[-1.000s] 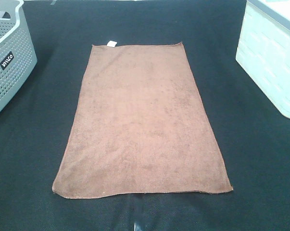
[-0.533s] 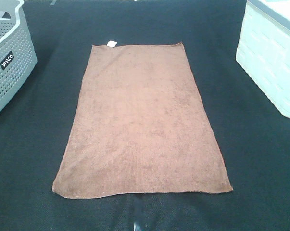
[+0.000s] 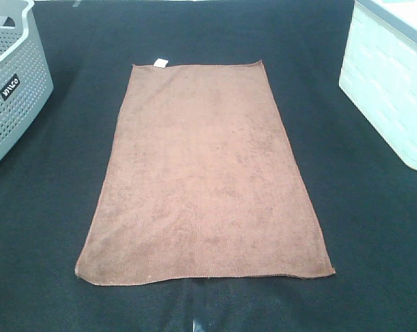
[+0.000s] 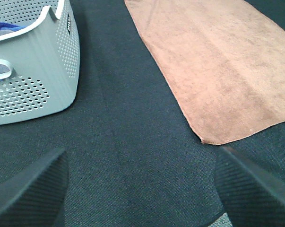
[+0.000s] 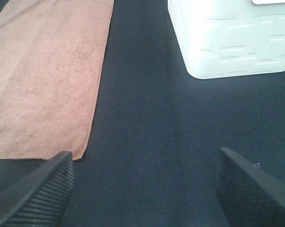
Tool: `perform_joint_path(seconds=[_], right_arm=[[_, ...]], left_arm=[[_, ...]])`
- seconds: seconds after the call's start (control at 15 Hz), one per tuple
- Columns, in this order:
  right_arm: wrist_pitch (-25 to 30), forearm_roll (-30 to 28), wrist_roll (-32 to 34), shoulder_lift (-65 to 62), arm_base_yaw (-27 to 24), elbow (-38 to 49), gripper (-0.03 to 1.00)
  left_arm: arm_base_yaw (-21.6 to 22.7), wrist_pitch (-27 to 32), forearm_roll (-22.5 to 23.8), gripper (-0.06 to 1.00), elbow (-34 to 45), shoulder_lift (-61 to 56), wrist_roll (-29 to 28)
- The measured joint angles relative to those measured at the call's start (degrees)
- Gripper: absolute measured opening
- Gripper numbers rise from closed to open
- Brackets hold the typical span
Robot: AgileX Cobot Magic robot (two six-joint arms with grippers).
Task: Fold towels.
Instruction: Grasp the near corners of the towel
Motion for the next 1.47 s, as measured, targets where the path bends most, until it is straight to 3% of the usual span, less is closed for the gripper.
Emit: perform_joint_path(seconds=[0.13, 0.27, 0.53, 0.73, 0.93, 1.0, 1.07, 1.2, 1.47], right_arm=[[-1.4, 0.3, 0.8, 1.6, 0.0, -0.9, 0.77], [-6.9, 0.6, 3.0, 8.9, 0.0, -2.5, 0.77], [-10.5, 1.5, 3.2, 28.4, 0.0, -3.9, 0.77], [-11.7, 4.5, 3.1, 47.7, 0.0, -6.8, 0.77], [-14.5, 11.0, -1.0, 61.9, 0.0, -8.0, 0.77], [-14.5, 11.0, -1.0, 61.9, 0.0, -8.0, 0.77], [-17.0, 16.3, -6.8, 68.6, 0.0, -8.0, 0.77], [-19.9, 23.7, -15.2, 76.0, 0.0, -8.0, 0.77], [-23.0, 39.5, -28.2, 87.7, 0.0, -8.0, 0.77]], left_arm=[[0.2, -0.1, -0.3, 0.80, -0.1, 3.9, -0.2], [0.2, -5.3, -1.4, 0.80, -1.0, 11.1, -2.1], [0.2, -24.1, -10.4, 0.80, -1.2, 27.5, -4.9], [0.2, -29.0, -17.4, 0.80, -1.2, 46.6, -3.0], [0.2, -30.8, -28.6, 0.77, -1.2, 63.9, 7.4], [0.2, -30.8, -28.6, 0.77, -1.2, 63.9, 7.4], [0.2, -30.8, -37.0, 0.74, -1.3, 72.0, 15.6], [0.2, -30.8, -48.9, 0.74, -1.3, 81.9, 26.1], [0.2, -29.9, -68.4, 0.73, -1.4, 93.9, 45.0]])
